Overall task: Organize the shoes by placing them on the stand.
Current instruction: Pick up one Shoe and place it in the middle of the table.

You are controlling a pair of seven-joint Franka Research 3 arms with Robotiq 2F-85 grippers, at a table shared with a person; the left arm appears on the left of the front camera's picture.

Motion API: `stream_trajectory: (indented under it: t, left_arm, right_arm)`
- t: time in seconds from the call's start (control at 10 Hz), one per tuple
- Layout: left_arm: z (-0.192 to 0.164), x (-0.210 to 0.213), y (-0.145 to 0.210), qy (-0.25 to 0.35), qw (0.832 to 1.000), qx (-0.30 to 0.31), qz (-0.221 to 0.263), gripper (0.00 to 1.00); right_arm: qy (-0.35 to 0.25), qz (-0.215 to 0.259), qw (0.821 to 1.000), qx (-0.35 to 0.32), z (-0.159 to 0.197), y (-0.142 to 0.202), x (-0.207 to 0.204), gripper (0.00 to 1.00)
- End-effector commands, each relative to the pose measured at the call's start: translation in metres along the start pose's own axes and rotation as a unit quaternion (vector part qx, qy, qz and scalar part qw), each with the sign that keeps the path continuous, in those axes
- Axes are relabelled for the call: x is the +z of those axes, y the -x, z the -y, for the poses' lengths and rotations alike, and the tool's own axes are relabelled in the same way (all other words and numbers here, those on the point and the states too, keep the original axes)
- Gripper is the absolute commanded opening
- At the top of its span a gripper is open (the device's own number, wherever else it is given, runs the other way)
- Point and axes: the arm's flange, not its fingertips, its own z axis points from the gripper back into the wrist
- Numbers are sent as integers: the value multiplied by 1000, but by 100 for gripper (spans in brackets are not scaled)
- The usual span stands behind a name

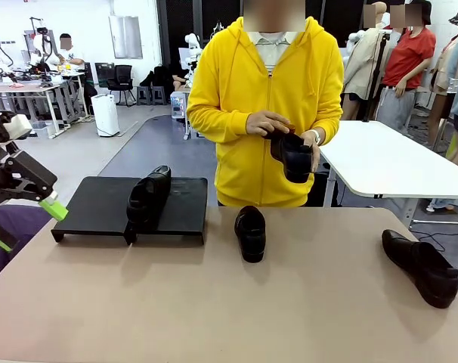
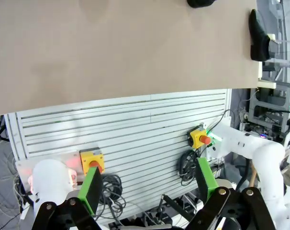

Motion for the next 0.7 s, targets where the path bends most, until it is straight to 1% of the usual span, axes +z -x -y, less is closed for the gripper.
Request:
stream_trajectory:
  t: [0.0,0.1,0.2,0.3,0.4,0.5,0.6]
  left_arm:
    - [12,12,-36,5,999,-42,-31,100]
    - [12,12,-36,5,999,-42,-31,100]
    - [12,12,-36,5,999,-42,-31,100]
    - [12,12,-36,5,999,-42,-31,100]
    - [12,12,-36,5,999,-42,-31,100]
    - [12,12,-36,5,999,-42,-31,100]
    - [12,12,-36,5,999,-42,-31,100]
  right_arm:
    - [142,-75,985,68,-11,-76,-57,100]
    - [164,-76,980,79,4,-95,-82,100]
    - [162,-68,981,88,24,-110,-103,100]
    - [159,-56,981,99,41,-121,-123,100]
    - [168,-36,980,96,62,-128,-141,100]
    - [165,-27,982,93,72,-136,-153,100]
    - [172,-65,979,85,37,-129,-141,100]
